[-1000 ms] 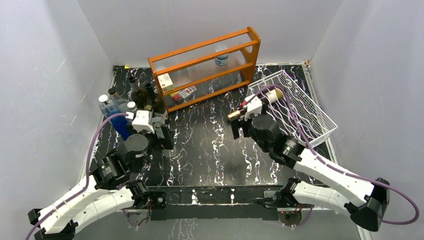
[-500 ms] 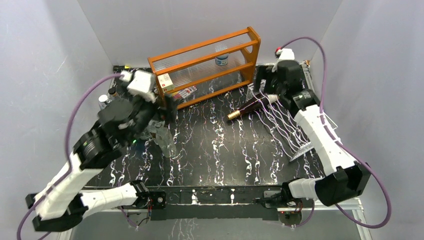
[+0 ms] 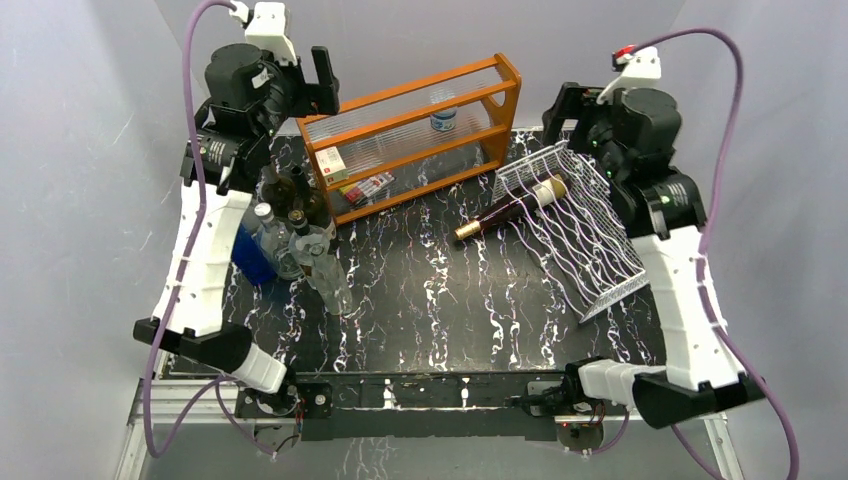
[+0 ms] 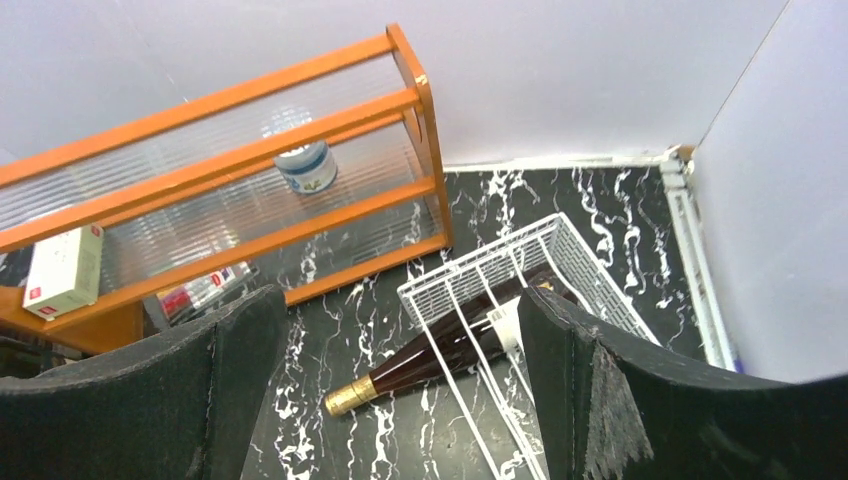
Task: Take the wine bottle off the wine rack
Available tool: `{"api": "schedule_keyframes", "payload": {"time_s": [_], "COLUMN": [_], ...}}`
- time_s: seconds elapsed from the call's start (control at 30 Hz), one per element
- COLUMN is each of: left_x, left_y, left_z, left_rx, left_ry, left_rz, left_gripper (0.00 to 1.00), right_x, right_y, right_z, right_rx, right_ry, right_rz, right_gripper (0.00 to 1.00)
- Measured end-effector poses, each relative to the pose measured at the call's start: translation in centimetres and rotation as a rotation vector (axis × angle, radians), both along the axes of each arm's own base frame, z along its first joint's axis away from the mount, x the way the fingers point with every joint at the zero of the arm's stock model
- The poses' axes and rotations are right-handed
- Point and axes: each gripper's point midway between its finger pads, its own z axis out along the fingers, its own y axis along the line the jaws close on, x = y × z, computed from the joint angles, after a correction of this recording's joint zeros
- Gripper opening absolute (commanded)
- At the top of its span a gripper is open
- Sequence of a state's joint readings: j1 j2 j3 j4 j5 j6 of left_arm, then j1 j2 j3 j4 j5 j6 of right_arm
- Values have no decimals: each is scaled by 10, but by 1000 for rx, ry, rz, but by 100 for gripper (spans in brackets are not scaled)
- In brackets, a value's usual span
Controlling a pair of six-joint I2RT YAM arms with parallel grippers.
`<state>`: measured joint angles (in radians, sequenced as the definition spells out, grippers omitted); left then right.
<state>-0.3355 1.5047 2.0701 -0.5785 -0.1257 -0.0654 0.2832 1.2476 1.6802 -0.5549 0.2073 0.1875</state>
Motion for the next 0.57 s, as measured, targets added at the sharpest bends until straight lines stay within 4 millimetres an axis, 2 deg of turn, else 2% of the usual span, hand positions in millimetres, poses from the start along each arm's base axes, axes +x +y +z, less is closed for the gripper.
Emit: {"api": "schedule_keyframes", "payload": {"time_s": [0.1,0.23,0.33,0.43,0.57], "left_x": [0,-25,-61,-106,-145], "left_y": [1,1,10,24,36], "left_z": [7,44,73,108,137], "left_rx": [-37,-89,-122,-158,-190], "left_ry": [-9,-119,-227,-357,-471], "left_rz": [-14,-51,-70,-77,-86], "left_gripper": [98,98,98,98,98], "right_x": [-23,-63,-84,-103,-115], "right_y": [-8,-20,-26,-31,-33], "right_z": [25,65,96,123,127], "right_rx": [-11,-14,1,22,30], "right_ry": [-76,-200,-282,-357,-383], "right_rz": [6,16,16,12,20], "right_gripper": [98,98,98,98,98]}}
